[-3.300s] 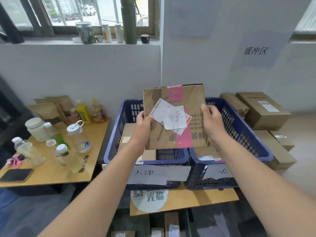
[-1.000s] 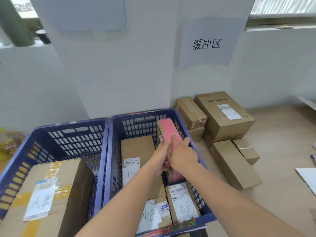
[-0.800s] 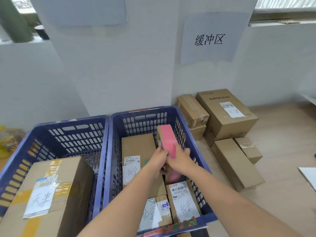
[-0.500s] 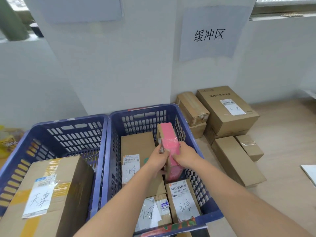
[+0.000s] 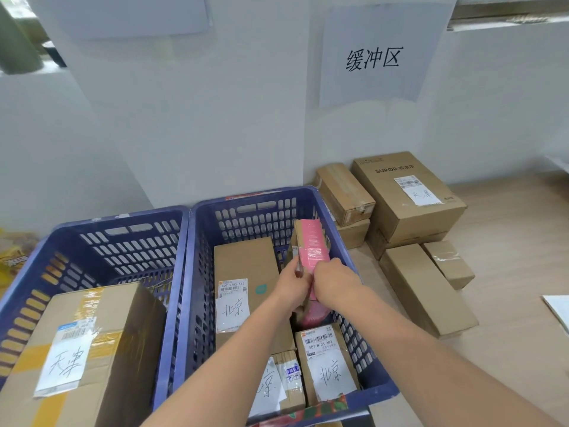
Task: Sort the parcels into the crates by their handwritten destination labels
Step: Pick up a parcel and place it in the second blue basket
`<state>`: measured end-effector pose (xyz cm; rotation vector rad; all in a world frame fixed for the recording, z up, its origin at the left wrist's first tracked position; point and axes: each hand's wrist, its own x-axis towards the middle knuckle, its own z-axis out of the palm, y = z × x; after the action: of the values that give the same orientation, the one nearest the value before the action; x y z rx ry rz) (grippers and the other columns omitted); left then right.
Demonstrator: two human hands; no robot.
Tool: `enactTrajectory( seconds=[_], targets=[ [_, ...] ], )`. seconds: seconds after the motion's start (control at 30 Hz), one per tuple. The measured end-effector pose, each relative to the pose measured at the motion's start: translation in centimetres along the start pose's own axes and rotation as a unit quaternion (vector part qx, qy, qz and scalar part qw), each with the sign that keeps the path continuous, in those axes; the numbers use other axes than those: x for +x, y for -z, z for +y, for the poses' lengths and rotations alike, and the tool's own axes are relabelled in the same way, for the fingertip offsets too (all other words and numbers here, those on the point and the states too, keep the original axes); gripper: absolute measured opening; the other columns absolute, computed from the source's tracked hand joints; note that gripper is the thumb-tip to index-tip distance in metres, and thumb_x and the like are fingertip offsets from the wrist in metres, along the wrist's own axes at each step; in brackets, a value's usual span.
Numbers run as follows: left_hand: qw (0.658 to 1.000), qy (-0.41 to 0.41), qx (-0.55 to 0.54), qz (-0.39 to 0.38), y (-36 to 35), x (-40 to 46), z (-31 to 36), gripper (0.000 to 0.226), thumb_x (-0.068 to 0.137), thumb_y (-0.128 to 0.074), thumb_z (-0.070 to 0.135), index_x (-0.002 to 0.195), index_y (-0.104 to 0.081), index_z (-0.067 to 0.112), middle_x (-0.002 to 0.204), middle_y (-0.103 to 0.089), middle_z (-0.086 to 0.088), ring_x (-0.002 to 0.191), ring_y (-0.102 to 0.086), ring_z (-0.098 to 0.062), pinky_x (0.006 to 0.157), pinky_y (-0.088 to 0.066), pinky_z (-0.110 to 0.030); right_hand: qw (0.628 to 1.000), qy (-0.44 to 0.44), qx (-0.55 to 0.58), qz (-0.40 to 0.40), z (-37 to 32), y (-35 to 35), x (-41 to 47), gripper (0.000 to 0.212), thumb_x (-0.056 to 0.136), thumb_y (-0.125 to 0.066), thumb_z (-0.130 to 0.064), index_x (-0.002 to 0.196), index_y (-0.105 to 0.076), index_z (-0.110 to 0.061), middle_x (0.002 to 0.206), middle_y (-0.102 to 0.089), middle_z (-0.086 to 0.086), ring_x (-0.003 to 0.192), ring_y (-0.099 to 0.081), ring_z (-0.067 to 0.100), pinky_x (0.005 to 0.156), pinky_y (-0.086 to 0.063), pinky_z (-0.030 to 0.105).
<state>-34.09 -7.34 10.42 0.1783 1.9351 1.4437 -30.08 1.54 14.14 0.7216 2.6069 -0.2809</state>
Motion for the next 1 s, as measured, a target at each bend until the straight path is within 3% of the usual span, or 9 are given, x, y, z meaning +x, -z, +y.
enactTrajectory(
  seconds=[0.07,0.2,0.4,0.47,0.53,0.63,0.87,0.93,1.0],
  targets=[
    [1.000,0.008,-0.017,0.008,-0.2,0.0,0.0,0.035,0.102,-0.052,0.016,0.121,-0.047,0.045,0.085,-0.064,0.003,0.065,-0.060,-0.011,0.068,-0.054,-0.034,1.000,0.001,-0.012,0.013,-0.1,0.0,-0.1,0.052,0.096,-0.056,-0.013,0.145,-0.043,-0.001,0.134,-0.042,0.018,0.121,-0.052,0.033,0.097,-0.048,0.042],
    [0.998,0.017,-0.059,0.030,-0.9,-0.2,0.0,0.051,0.097,-0.062,0.011,0.141,-0.045,0.029,0.108,-0.068,-0.006,0.087,-0.064,-0.019,0.076,-0.053,-0.034,0.999,0.003,-0.039,0.029,-0.2,-0.3,-0.4,0.061,0.096,-0.056,-0.012,0.151,-0.031,0.001,0.141,-0.035,0.017,0.130,-0.042,0.033,0.102,-0.044,0.043],
    [0.995,0.034,-0.083,0.038,-1.4,-0.7,0.5,0.056,0.097,-0.060,0.006,0.146,-0.040,0.025,0.101,-0.062,0.001,0.090,-0.060,-0.022,0.077,-0.049,-0.036,0.998,0.017,-0.061,0.020,-0.4,-0.4,-0.6,0.060,0.096,-0.058,-0.013,0.149,-0.035,-0.001,0.142,-0.037,0.018,0.129,-0.044,0.033,0.102,-0.046,0.043],
    [0.997,0.037,-0.063,0.038,-1.2,-0.7,0.3,0.060,0.096,-0.062,0.009,0.149,-0.037,0.026,0.114,-0.064,-0.004,0.091,-0.062,-0.022,0.075,-0.051,-0.034,0.998,0.023,-0.058,0.016,-0.2,-0.1,-0.7,0.059,0.094,-0.059,-0.013,0.148,-0.037,-0.002,0.138,-0.038,0.017,0.125,-0.047,0.033,0.099,-0.047,0.043],
    [0.998,0.048,-0.042,0.029,-0.9,-0.9,0.2,0.066,0.097,-0.063,0.019,0.153,-0.031,0.026,0.125,-0.062,-0.005,0.099,-0.067,-0.024,0.084,-0.058,-0.040,0.998,0.027,-0.049,0.013,0.1,0.0,-0.5,0.056,0.093,-0.059,-0.012,0.145,-0.040,-0.002,0.134,-0.040,0.016,0.121,-0.051,0.033,0.094,-0.048,0.043],
    [0.997,0.067,-0.037,0.021,-0.6,-1.2,0.3,0.069,0.097,-0.065,0.029,0.155,-0.028,0.023,0.122,-0.062,-0.001,0.106,-0.067,-0.024,0.094,-0.056,-0.049,0.999,0.042,-0.019,0.015,0.7,0.1,-0.2,0.050,0.093,-0.058,-0.013,0.140,-0.046,-0.001,0.127,-0.044,0.015,0.113,-0.056,0.034,0.089,-0.051,0.041],
    [0.995,0.078,-0.029,0.047,0.7,-2.2,1.4,0.057,0.101,-0.056,0.036,0.152,-0.034,0.022,0.104,-0.057,0.010,0.081,-0.054,-0.006,0.073,-0.054,-0.035,0.993,0.075,0.069,0.053,1.9,1.4,0.5,0.021,0.089,-0.058,-0.022,0.104,-0.064,-0.008,0.110,-0.062,0.014,0.084,-0.061,0.028,0.068,-0.049,0.032],
    [0.993,0.081,-0.030,0.076,1.6,-2.6,1.6,0.053,0.103,-0.051,0.029,0.152,-0.034,0.020,0.103,-0.059,0.006,0.082,-0.055,-0.010,0.081,-0.055,-0.037,0.992,0.077,0.072,0.065,2.0,2.1,0.4,0.012,0.088,-0.058,-0.022,0.090,-0.060,-0.011,0.099,-0.063,0.012,0.080,-0.061,0.028,0.063,-0.044,0.031],
    [0.992,0.076,-0.022,0.099,2.6,-3.0,1.6,0.052,0.102,-0.046,0.023,0.153,-0.034,0.020,0.126,-0.060,-0.005,0.104,-0.060,-0.021,0.096,-0.053,-0.044,0.991,0.082,0.074,0.077,2.0,2.9,-0.2,0.013,0.090,-0.058,-0.022,0.088,-0.056,-0.010,0.092,-0.059,0.010,0.082,-0.060,0.029,0.064,-0.041,0.030]
  ],
)
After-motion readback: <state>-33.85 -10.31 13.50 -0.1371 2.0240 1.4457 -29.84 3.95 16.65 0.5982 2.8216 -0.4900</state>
